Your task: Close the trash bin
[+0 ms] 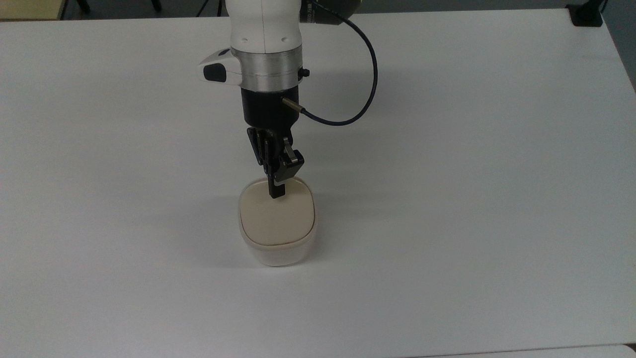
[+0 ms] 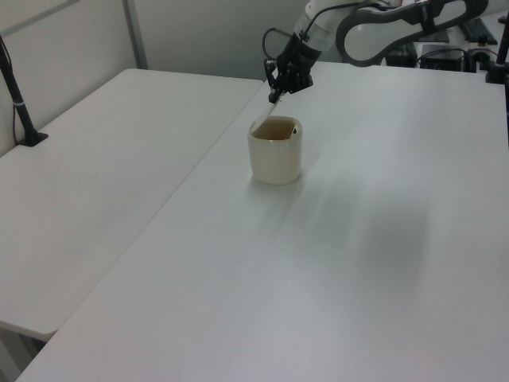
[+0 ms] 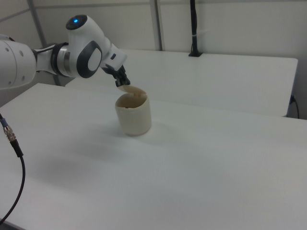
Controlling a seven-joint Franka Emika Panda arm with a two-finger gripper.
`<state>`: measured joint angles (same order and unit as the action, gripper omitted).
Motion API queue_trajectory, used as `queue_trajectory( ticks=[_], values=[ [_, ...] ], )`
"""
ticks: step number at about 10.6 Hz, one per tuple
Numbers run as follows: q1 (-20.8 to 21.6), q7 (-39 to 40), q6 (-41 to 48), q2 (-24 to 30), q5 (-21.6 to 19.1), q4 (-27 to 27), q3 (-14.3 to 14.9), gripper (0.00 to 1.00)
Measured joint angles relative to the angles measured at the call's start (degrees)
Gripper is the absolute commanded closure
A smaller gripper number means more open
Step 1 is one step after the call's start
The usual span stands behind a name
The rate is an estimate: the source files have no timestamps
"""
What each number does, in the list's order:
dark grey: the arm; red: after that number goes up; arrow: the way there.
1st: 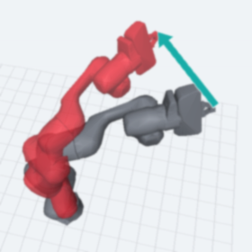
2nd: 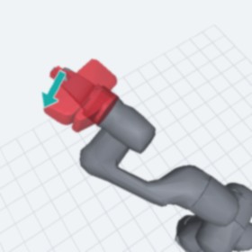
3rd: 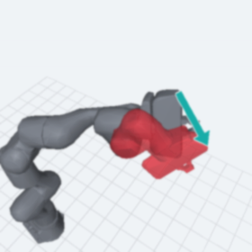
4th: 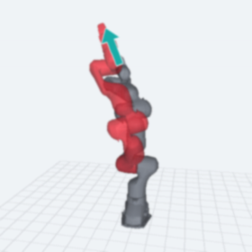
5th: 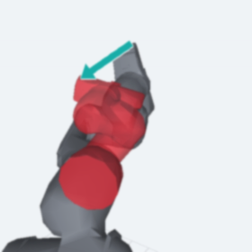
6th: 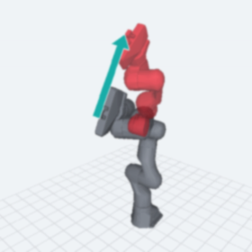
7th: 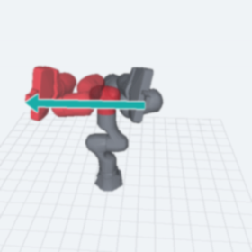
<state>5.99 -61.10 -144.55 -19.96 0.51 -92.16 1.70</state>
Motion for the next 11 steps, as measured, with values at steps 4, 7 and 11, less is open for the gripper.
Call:
queue_trajectory(
  ticks=[4,7,11],
  values=[
    [-0.7,2.5,0.6,0.0,0.0,-2.9,0.0,1.0],
    [-0.6,4.1,0.6,-0.1,0.0,-4.9,0.0,1.0],
    [-0.6,4.8,0.6,-0.7,0.0,-5.7,0.0,1.0]
  ],
)
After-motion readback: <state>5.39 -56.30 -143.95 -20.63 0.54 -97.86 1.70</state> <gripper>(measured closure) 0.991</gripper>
